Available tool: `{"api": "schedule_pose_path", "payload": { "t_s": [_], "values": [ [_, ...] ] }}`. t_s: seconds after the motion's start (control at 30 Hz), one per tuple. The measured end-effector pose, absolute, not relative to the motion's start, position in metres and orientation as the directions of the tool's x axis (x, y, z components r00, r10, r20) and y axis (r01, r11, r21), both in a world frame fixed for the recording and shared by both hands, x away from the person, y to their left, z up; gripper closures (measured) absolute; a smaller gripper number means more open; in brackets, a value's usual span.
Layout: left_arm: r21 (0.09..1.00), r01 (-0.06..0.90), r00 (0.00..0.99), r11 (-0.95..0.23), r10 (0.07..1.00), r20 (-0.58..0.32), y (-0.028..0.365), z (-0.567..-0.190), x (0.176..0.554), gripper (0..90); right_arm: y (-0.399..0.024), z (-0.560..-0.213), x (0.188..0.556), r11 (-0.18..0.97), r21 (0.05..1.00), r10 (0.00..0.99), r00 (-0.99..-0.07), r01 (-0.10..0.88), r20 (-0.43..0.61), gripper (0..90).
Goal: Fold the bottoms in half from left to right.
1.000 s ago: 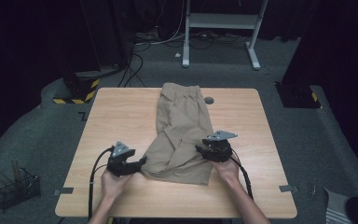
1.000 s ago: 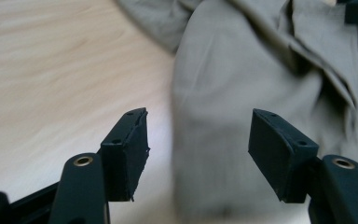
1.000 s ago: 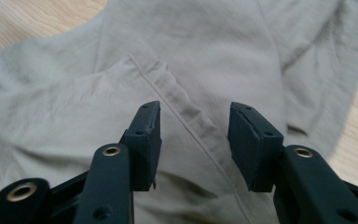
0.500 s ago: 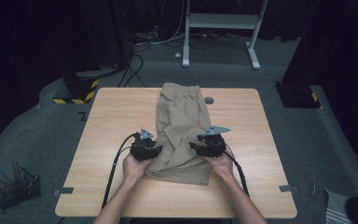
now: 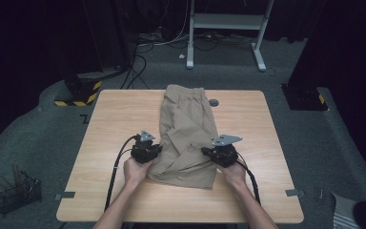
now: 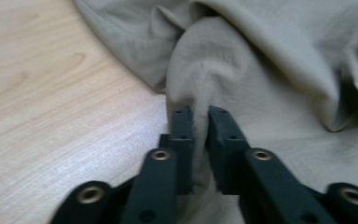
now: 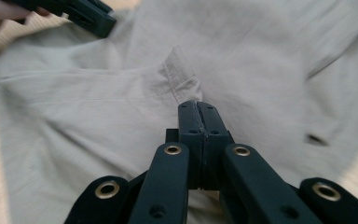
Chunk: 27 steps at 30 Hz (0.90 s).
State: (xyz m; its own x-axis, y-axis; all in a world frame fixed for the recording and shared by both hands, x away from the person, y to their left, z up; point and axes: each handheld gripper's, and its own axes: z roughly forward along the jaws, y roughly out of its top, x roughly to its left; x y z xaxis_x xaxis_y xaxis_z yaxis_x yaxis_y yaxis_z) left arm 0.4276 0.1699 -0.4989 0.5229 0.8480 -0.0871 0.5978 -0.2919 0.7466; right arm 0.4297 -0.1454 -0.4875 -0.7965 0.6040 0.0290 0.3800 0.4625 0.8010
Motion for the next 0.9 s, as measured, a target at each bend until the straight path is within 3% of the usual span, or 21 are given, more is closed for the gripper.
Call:
{"api": "schedule_pose_path", "payload": {
  "t_s": [0.2, 0.4, 0.47, 0.57, 0.63, 0.8, 0.9],
  "values": [
    [0.773, 0.585, 0.501, -0.245, 0.859, -0.107, 0.178, -0.49, 0.423, 87.9, -0.172, -0.478, 0.395, 0.453, 0.839, 0.576, -0.817, 0.3, -0.019, 89.7],
    [0.756, 0.599, 0.509, -0.264, 0.854, -0.104, 0.172, -0.497, 0.42, 87.7, -0.187, -0.509, 0.372, 0.515, 0.791, 0.551, -0.835, 0.331, -0.01, 88.9],
    [0.757, 0.596, 0.503, -0.268, 0.859, -0.092, 0.17, -0.498, 0.42, 81.4, -0.187, -0.514, 0.373, 0.525, 0.78, 0.559, -0.829, 0.341, -0.015, 81.6],
    [0.77, 0.584, 0.495, -0.256, 0.864, -0.089, 0.173, -0.495, 0.421, 61.8, -0.193, -0.506, 0.375, 0.463, 0.815, 0.584, -0.811, 0.348, 0.015, 66.7],
    [0.775, 0.579, 0.494, -0.254, 0.865, -0.086, 0.173, -0.492, 0.422, 54.8, -0.198, -0.497, 0.378, 0.41, 0.839, 0.617, -0.786, 0.357, 0.033, 61.1],
    [0.77, 0.585, 0.499, -0.255, 0.862, -0.093, 0.168, -0.494, 0.429, 49.7, -0.195, -0.483, 0.402, 0.329, 0.838, 0.709, -0.7, 0.435, 0.084, 55.9],
    [0.762, 0.592, 0.508, -0.264, 0.856, -0.098, 0.164, -0.496, 0.435, 56.3, -0.183, -0.489, 0.426, 0.328, 0.796, 0.756, -0.647, 0.509, 0.102, 54.7]
  ]
}}
